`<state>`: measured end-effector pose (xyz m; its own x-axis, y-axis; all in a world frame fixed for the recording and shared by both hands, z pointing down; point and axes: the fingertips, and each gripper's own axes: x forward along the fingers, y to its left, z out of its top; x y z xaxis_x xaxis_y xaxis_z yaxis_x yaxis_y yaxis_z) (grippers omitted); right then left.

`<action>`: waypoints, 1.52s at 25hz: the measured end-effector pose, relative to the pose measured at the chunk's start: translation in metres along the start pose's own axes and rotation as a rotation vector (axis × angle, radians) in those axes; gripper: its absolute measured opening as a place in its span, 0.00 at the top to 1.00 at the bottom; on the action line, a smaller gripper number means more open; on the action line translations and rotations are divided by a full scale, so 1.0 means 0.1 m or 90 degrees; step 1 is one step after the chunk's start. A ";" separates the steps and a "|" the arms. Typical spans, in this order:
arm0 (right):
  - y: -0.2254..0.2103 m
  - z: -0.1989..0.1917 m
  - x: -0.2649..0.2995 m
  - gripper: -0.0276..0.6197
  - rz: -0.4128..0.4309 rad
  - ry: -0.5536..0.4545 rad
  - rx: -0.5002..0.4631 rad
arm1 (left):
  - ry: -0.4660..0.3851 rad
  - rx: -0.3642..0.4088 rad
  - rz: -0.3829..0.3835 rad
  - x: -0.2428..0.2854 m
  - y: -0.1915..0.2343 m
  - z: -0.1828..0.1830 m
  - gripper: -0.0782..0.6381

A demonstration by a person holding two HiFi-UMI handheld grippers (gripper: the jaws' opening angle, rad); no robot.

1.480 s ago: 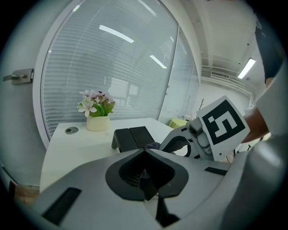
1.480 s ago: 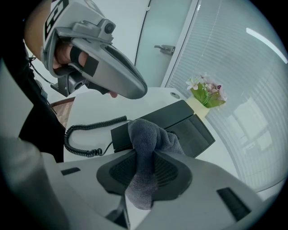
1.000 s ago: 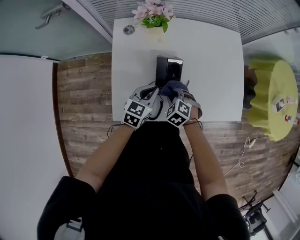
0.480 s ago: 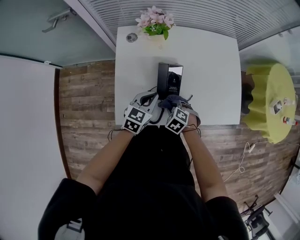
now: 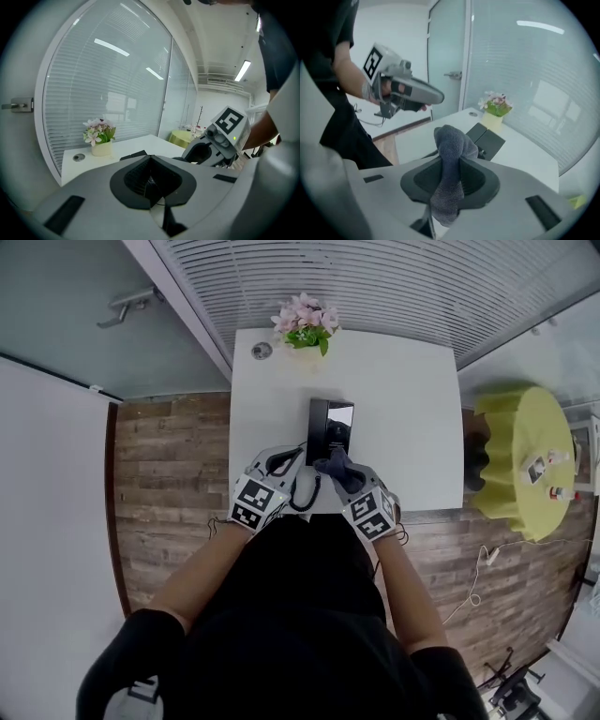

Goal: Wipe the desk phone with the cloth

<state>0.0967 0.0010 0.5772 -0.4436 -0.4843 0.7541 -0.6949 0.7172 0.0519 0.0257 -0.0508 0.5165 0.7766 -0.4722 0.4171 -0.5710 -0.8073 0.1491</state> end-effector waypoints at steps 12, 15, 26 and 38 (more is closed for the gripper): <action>-0.24 1.40 -1.40 0.79 -0.048 -0.361 0.100 | -0.118 0.050 -0.036 -0.52 -0.22 1.08 0.88; -0.28 1.64 -1.68 0.79 -0.056 -0.430 0.099 | -0.147 0.065 -0.050 -0.63 -0.30 1.34 0.88; -0.29 1.89 -1.96 0.79 -0.077 -0.500 0.076 | -0.213 0.068 -0.081 -0.73 -0.53 1.83 0.88; -0.30 1.92 -1.98 0.79 -0.084 -0.520 0.087 | -0.212 0.075 -0.078 -0.75 -0.54 1.81 0.88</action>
<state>0.0971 -0.0208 0.3009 -0.5884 -0.8079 0.0336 -0.8085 0.5883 -0.0128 0.0467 -0.0354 0.3147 0.8926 -0.4427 0.0852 -0.4485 -0.8913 0.0669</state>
